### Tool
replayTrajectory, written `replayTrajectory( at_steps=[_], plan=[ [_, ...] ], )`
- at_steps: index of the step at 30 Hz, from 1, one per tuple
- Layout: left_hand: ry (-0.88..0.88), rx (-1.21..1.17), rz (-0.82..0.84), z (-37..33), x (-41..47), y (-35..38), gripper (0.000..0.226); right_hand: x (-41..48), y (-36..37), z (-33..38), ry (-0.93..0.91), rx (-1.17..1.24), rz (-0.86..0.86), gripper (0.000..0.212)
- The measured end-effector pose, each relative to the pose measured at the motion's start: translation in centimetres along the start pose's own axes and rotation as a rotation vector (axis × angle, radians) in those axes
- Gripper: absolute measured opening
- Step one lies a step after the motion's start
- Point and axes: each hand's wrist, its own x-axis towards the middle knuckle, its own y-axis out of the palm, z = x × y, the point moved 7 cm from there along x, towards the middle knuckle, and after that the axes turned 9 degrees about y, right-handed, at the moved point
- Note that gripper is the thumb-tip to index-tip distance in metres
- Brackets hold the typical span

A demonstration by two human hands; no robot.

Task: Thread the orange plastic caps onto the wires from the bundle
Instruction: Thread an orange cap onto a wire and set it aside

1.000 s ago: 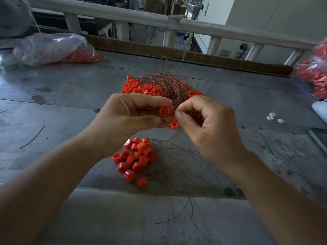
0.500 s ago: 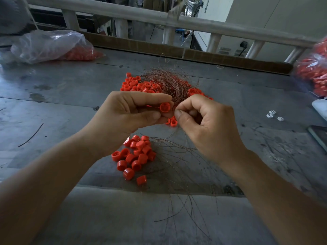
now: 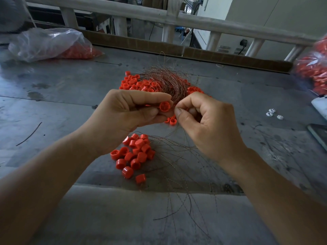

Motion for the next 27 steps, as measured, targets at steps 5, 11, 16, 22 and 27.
replayTrajectory(
  at_steps=[5,11,16,22,27],
  plan=[
    [-0.003,-0.013,-0.015,0.0,0.0,-0.1,0.034,0.1,0.1,-0.4,0.054,0.06,0.037,0.012],
    [0.002,-0.084,0.001,-0.3,0.0,0.0,0.03,0.3,0.3,-1.2,0.201,0.25,0.122,0.019],
    [-0.009,-0.173,-0.006,-0.5,0.1,0.0,0.026,0.3,0.6,-1.5,0.273,0.35,0.184,0.017],
    [-0.022,-0.25,0.036,-0.2,0.0,0.4,0.025,0.1,1.6,-1.5,0.347,0.419,0.292,0.014],
    [-0.046,-0.254,0.051,0.1,-0.2,0.7,0.025,-0.2,2.0,-1.5,0.348,0.408,0.327,0.014]
  ],
)
